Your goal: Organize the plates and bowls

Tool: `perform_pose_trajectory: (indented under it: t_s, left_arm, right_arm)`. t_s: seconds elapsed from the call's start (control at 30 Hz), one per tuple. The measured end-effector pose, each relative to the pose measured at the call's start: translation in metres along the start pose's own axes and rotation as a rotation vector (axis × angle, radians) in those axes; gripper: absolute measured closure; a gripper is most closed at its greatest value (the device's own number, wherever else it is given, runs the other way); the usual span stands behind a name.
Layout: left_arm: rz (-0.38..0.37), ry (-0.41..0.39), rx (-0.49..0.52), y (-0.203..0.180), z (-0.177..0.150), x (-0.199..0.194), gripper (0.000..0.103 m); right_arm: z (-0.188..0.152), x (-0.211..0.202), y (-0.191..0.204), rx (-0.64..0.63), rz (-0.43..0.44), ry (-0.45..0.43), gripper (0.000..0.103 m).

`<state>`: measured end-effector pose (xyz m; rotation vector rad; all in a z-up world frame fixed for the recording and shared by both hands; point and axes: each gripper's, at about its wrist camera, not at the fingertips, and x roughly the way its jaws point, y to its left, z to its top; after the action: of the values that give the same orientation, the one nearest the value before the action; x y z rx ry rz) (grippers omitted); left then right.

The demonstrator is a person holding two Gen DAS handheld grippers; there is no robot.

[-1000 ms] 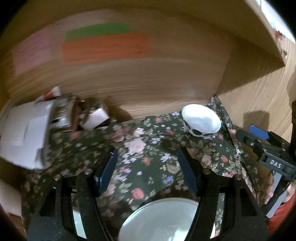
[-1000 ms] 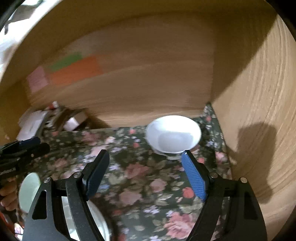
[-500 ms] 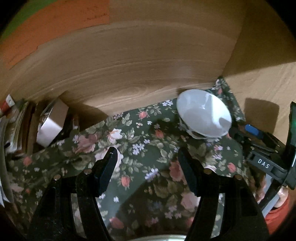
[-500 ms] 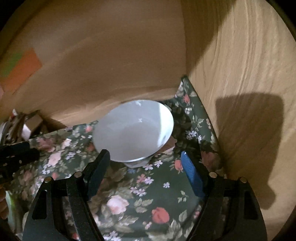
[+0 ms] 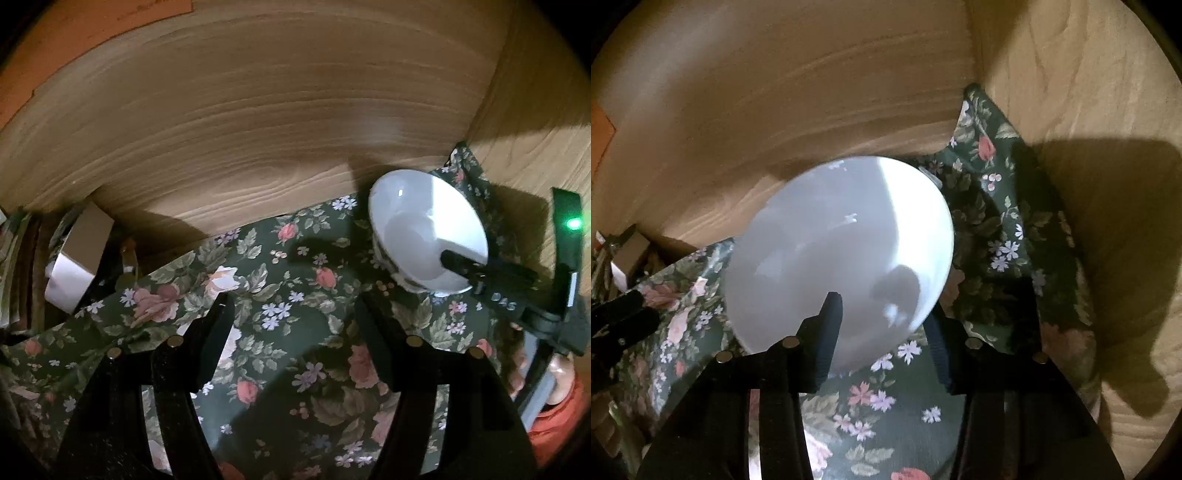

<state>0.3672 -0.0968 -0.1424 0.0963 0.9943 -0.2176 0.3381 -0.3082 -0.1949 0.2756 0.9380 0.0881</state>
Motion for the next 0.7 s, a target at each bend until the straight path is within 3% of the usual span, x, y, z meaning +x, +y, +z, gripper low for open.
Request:
perform_pose_trajectory:
  t_s: [0.07,0.27,0.47,0.7]
  left_arm:
    - [-0.009,-0.018,0.006,-0.002,0.001,0.000,0.036]
    - [-0.023,0.015,0.013,-0.006,0.001,0.008,0.036]
    - [0.006,0.069,-0.009,-0.001,-0.006,0.020,0.036]
    - [0.019,0.140,-0.008,0.004,-0.020,0.036,0.036]
  right_arm:
    - [-0.001,0.001,0.002,-0.022,-0.005,0.007,0.074]
    - [-0.015,-0.004,0.024,-0.131,0.068,0.076,0.084]
    - [-0.037,-0.020,0.049,-0.219,0.137,0.134,0.086]
    - [-0.048,-0.032,0.055,-0.228,0.128,0.138,0.080]
